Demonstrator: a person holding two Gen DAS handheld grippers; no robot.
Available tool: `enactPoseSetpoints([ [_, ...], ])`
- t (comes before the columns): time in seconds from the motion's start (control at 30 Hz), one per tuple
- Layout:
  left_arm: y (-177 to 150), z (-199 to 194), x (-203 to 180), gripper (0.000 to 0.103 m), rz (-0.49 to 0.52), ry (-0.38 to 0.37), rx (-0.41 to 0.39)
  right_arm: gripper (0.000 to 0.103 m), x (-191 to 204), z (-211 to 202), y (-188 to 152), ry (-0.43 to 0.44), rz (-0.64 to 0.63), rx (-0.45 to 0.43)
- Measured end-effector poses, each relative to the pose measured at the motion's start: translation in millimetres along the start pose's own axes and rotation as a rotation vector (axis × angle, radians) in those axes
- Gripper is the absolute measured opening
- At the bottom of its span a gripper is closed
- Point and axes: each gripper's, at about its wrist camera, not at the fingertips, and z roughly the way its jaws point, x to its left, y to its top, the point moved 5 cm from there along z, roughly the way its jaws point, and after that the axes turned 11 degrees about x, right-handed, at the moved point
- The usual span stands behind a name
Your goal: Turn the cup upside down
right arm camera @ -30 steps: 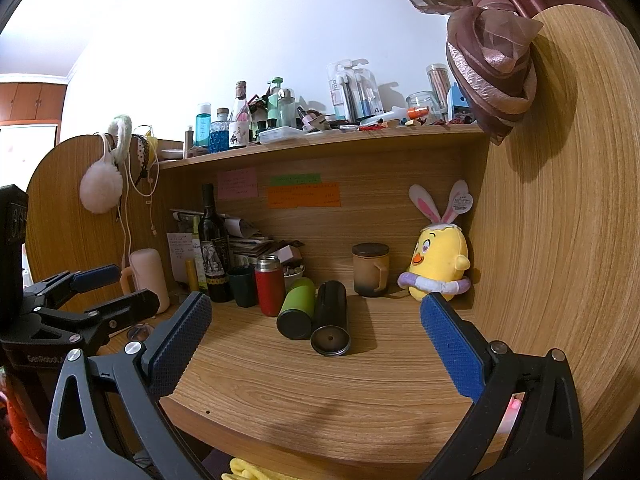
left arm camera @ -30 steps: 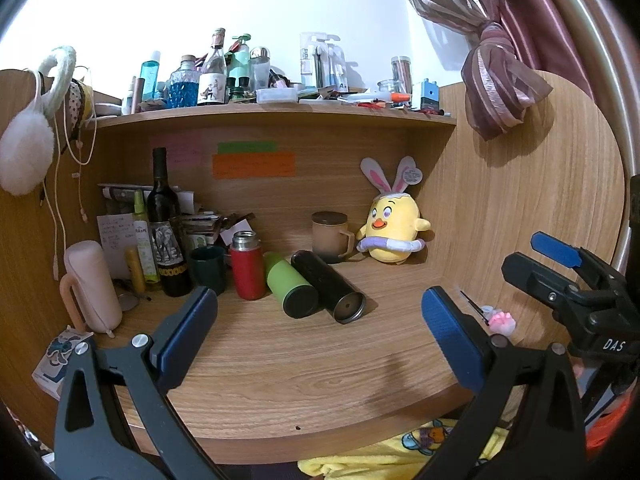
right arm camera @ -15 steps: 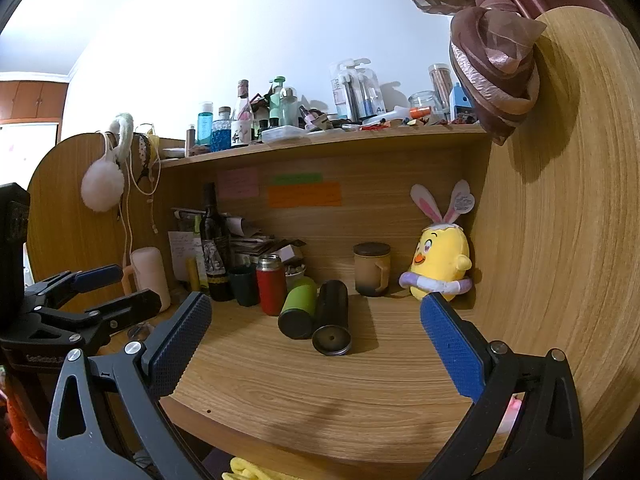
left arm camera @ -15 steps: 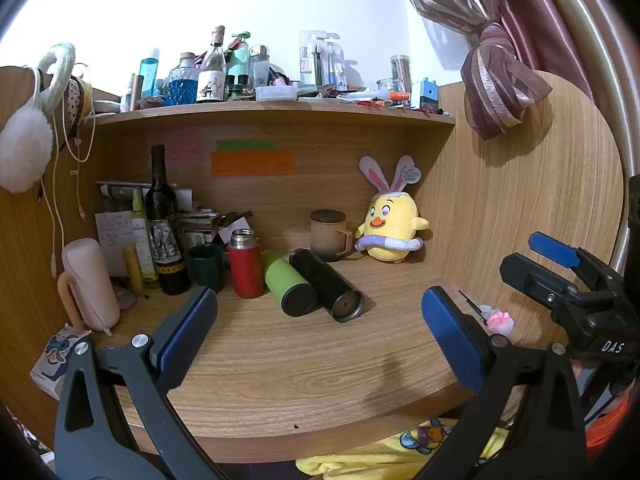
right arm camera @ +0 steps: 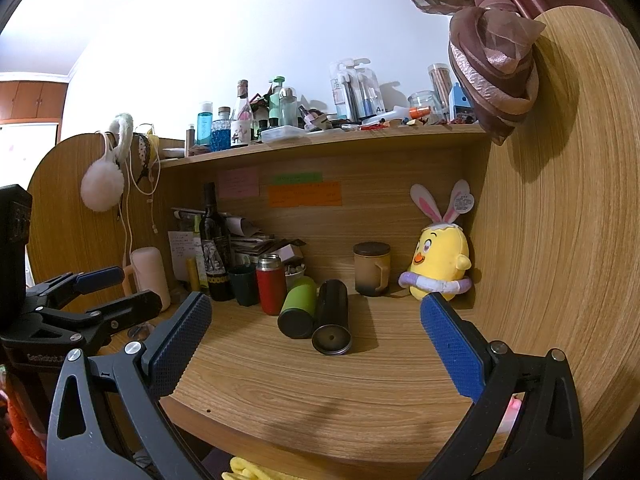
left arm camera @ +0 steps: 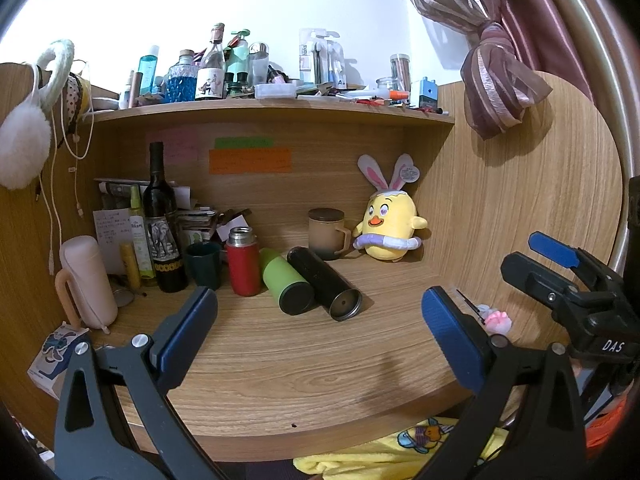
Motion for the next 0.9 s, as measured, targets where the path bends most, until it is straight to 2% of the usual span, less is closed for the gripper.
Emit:
enactPoseSetpoints([
  [0.67, -2, 6, -1, 0.103, -0.007, -0.013, 0.02, 0.103, -2, 2, -5, -0.005, 0.008, 0.005],
  [0.8, -1, 23, 3, 0.103, -0.043, -0.072, 0.053, 0.103, -11, 10, -9, -0.02, 0.021, 0.025],
  [0.9, 0, 57, 3, 0.103, -0.074, -0.154, 0.152, 0.103, -23, 20, -13, -0.034, 0.043, 0.05],
])
